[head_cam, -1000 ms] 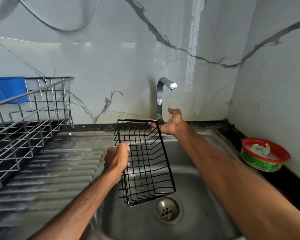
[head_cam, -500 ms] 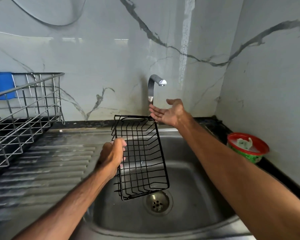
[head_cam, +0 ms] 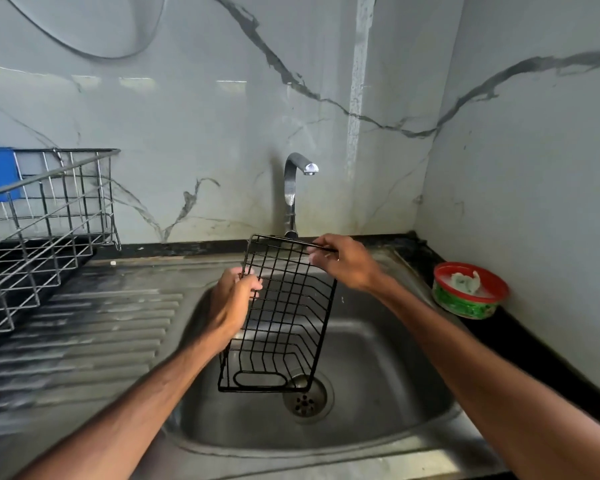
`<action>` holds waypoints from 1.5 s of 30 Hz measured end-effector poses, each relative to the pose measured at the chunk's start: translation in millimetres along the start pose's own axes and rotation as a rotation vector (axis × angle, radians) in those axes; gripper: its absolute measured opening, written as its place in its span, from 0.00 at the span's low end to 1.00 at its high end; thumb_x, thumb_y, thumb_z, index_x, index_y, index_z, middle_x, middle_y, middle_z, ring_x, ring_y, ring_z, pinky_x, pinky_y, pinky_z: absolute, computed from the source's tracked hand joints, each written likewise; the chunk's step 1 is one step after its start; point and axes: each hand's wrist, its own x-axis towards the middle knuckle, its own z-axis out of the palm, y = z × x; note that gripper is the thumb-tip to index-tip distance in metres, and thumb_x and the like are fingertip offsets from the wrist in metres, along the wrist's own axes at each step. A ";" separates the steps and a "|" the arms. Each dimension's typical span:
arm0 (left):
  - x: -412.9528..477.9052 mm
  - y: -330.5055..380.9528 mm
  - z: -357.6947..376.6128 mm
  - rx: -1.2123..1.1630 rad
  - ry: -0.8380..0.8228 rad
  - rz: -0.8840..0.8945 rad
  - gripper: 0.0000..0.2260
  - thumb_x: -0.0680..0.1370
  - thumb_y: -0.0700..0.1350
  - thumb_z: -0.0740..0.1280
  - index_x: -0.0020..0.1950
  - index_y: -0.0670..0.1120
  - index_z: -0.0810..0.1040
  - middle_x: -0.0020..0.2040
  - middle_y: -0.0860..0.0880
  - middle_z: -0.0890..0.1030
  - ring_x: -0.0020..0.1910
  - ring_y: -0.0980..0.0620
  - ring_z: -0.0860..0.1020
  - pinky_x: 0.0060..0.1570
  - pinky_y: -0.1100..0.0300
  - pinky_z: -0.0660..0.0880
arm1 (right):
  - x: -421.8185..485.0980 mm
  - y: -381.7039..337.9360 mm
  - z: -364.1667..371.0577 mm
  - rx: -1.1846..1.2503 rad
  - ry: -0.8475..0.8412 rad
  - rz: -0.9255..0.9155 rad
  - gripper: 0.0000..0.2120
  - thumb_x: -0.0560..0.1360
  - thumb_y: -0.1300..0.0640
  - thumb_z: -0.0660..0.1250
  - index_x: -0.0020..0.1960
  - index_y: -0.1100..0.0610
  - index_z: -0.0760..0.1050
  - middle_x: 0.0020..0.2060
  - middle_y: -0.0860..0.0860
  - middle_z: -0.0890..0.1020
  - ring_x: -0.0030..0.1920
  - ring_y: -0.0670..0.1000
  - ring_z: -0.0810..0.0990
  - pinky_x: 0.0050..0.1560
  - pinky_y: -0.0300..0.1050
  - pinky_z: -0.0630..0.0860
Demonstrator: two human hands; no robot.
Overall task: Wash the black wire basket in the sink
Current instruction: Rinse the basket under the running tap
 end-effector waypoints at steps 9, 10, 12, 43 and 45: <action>1.8 -0.3 -7.6 -0.052 -0.073 0.112 0.17 0.71 0.64 0.62 0.58 0.65 0.78 0.54 0.57 0.86 0.59 0.46 0.81 0.68 0.37 0.69 | -8.5 -13.2 1.0 -0.123 -0.010 0.009 0.17 0.77 0.40 0.69 0.52 0.54 0.79 0.52 0.48 0.74 0.47 0.46 0.74 0.55 0.44 0.72; -1.5 3.9 -7.7 -0.070 -0.069 0.134 0.15 0.72 0.62 0.63 0.56 0.65 0.79 0.54 0.56 0.86 0.59 0.47 0.81 0.67 0.40 0.70 | -8.3 -13.1 -2.4 -0.129 -0.041 0.021 0.20 0.76 0.39 0.70 0.54 0.55 0.80 0.55 0.48 0.73 0.50 0.48 0.73 0.59 0.46 0.72; -6.9 10.9 -7.7 -0.161 -0.054 0.178 0.11 0.74 0.55 0.64 0.52 0.64 0.82 0.54 0.52 0.86 0.58 0.47 0.82 0.61 0.45 0.72 | -8.7 -12.4 -8.9 -0.051 -0.153 0.026 0.20 0.72 0.37 0.74 0.49 0.54 0.82 0.49 0.50 0.81 0.49 0.51 0.79 0.57 0.49 0.74; -44.9 69.6 38.0 -0.702 -0.273 -0.013 0.05 0.84 0.43 0.65 0.52 0.42 0.75 0.42 0.46 0.86 0.48 0.44 0.86 0.50 0.42 0.83 | -45.6 -38.1 4.5 -0.051 0.096 0.137 0.37 0.64 0.39 0.80 0.63 0.56 0.68 0.49 0.47 0.78 0.49 0.46 0.78 0.36 0.31 0.70; -45.6 71.2 35.2 -0.721 -0.341 -0.015 0.09 0.83 0.43 0.68 0.61 0.41 0.73 0.54 0.36 0.85 0.56 0.38 0.85 0.56 0.34 0.81 | -44.5 -36.0 1.8 0.004 0.046 0.134 0.40 0.63 0.42 0.82 0.64 0.55 0.65 0.44 0.43 0.80 0.45 0.40 0.78 0.36 0.28 0.68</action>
